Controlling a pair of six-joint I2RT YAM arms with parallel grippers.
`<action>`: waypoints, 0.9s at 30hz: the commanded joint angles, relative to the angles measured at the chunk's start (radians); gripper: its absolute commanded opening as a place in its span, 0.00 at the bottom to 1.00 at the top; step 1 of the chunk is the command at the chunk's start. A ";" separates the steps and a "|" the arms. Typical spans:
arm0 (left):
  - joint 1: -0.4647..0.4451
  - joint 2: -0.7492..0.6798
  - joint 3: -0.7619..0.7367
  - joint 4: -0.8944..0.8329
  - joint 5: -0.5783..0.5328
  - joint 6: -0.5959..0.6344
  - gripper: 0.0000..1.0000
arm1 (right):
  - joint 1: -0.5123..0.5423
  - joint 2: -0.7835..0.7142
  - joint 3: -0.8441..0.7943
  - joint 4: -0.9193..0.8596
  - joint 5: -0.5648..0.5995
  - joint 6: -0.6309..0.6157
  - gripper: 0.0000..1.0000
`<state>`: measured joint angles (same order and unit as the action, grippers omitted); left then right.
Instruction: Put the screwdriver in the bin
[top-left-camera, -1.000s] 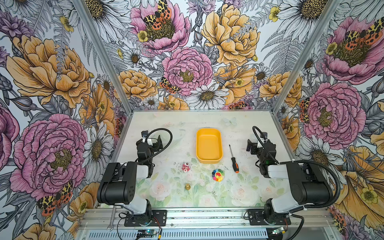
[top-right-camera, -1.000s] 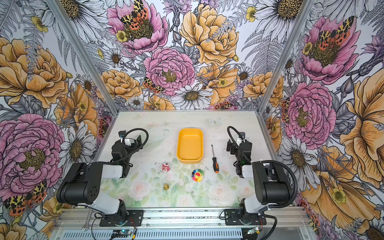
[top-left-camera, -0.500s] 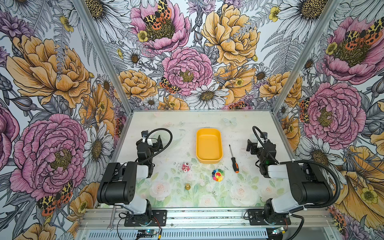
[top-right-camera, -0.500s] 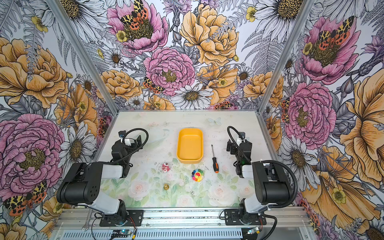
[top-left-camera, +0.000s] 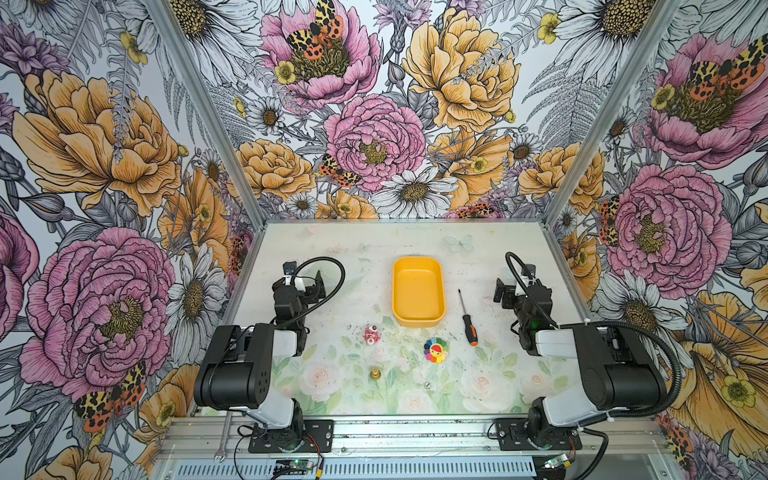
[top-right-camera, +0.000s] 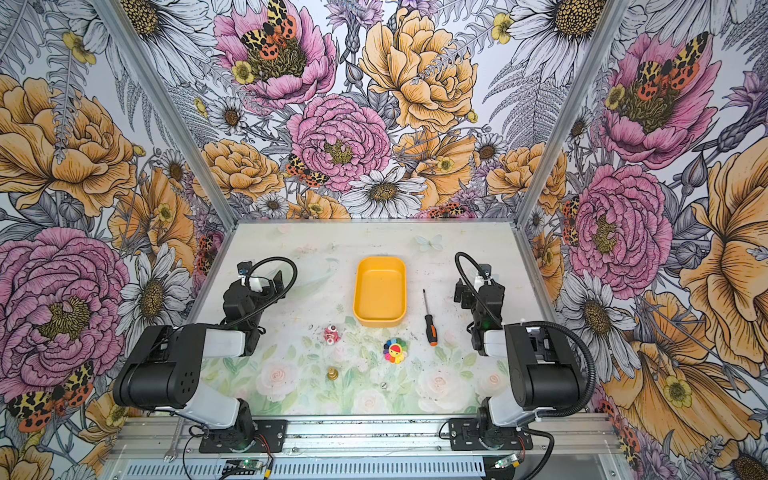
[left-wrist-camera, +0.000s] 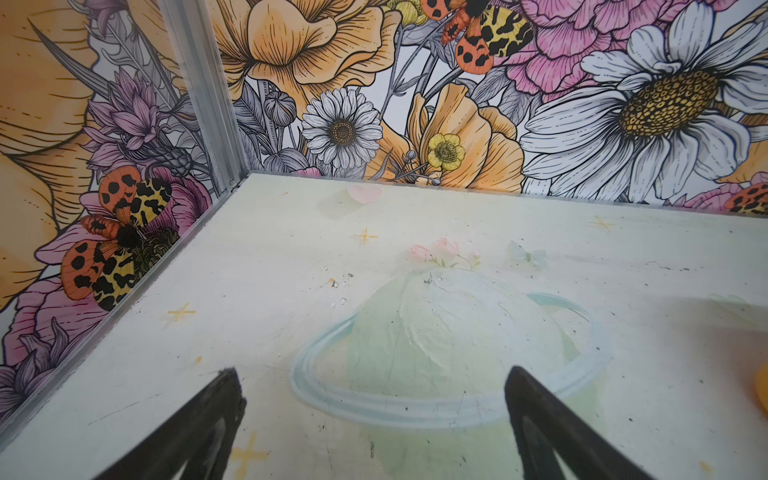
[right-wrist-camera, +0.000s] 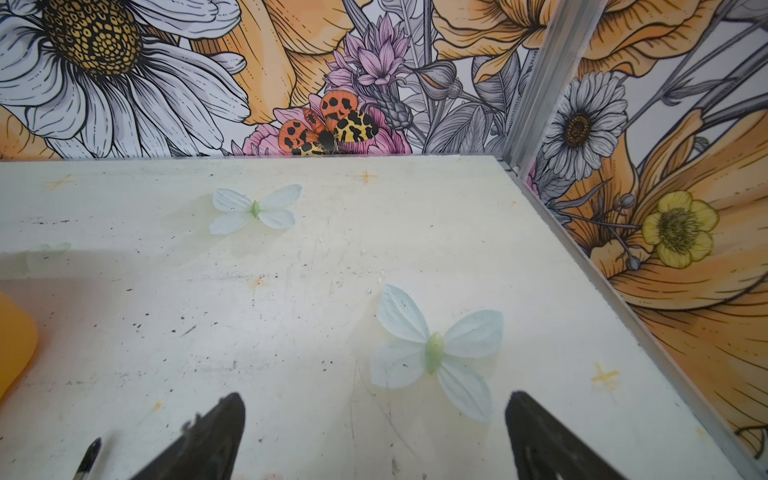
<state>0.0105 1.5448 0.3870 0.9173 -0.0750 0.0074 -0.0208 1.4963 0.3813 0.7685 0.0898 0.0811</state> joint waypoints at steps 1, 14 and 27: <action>-0.010 -0.042 -0.008 -0.016 0.014 0.020 0.99 | -0.002 -0.128 0.084 -0.200 0.031 0.036 0.98; -0.086 -0.413 0.186 -0.631 0.123 -0.145 0.99 | 0.013 -0.187 0.330 -0.848 -0.420 0.308 0.96; -0.213 -0.487 0.168 -0.828 0.082 -0.291 0.99 | 0.156 -0.298 0.141 -0.918 -0.419 0.449 0.88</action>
<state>-0.1944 1.0763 0.5663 0.1642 0.0082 -0.2230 0.1135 1.2415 0.5400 -0.1272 -0.3382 0.4858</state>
